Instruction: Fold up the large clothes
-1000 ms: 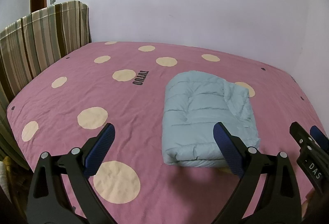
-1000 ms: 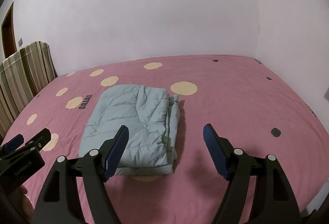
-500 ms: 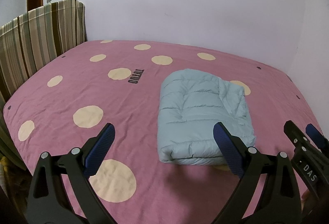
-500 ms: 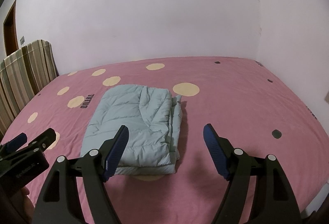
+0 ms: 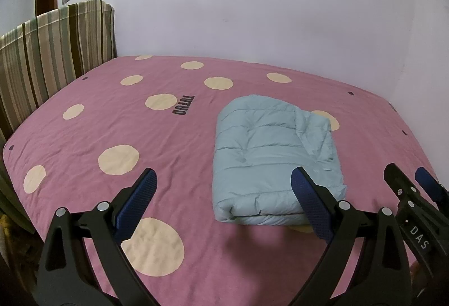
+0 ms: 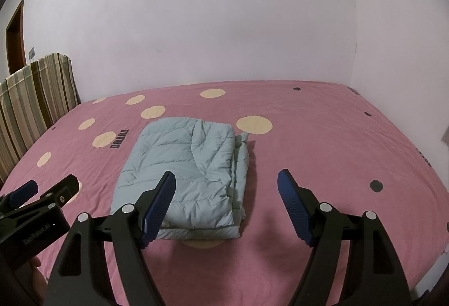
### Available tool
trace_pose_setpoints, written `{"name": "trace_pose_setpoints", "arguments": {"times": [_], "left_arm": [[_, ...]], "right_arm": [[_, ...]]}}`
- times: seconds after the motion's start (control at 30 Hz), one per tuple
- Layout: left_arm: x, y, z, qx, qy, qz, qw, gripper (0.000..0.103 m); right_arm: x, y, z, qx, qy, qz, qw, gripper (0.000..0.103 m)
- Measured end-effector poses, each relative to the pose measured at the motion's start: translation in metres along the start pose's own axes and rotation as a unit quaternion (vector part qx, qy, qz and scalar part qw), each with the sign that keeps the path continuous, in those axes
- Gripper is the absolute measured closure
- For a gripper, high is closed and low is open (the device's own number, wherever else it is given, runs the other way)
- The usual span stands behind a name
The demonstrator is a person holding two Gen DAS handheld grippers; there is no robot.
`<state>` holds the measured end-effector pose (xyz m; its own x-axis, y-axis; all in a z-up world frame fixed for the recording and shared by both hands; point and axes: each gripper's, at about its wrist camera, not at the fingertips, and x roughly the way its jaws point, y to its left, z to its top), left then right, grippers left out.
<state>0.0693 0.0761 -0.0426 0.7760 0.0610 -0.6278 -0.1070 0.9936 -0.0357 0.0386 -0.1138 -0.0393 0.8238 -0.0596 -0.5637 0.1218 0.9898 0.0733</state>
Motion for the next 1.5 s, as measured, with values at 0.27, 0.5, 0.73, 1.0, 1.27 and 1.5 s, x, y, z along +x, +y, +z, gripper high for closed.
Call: {"name": "trace_pose_setpoints", "arguments": {"times": [0.27, 0.5, 0.73, 1.0, 1.27, 1.5], "left_arm": [[-0.003, 0.002, 0.001, -0.002, -0.003, -0.006, 1.0, 0.007], [-0.007, -0.001, 0.002, 0.002, -0.01, -0.01, 0.9999, 0.007], [-0.012, -0.004, 0.004, 0.009, -0.018, -0.014, 0.9997, 0.007], [-0.011, -0.005, 0.003, 0.016, -0.02, -0.016, 0.9996, 0.007], [-0.004, -0.005, 0.003, 0.017, -0.018, -0.033, 0.9992, 0.007], [0.026, 0.014, 0.005, -0.004, 0.011, -0.016, 0.9998, 0.007]], "right_arm": [[0.001, -0.001, 0.0, -0.001, 0.001, 0.001, 1.0, 0.029], [0.0, -0.001, 0.0, -0.001, -0.001, 0.001, 1.0, 0.029], [-0.002, -0.002, 0.002, 0.0, -0.006, 0.0, 1.0, 0.029], [0.001, -0.004, 0.002, 0.001, -0.002, 0.0, 1.0, 0.029], [0.006, -0.004, -0.002, 0.003, 0.001, -0.002, 1.0, 0.029], [0.019, -0.014, -0.005, 0.008, 0.005, -0.004, 1.0, 0.029]]}}
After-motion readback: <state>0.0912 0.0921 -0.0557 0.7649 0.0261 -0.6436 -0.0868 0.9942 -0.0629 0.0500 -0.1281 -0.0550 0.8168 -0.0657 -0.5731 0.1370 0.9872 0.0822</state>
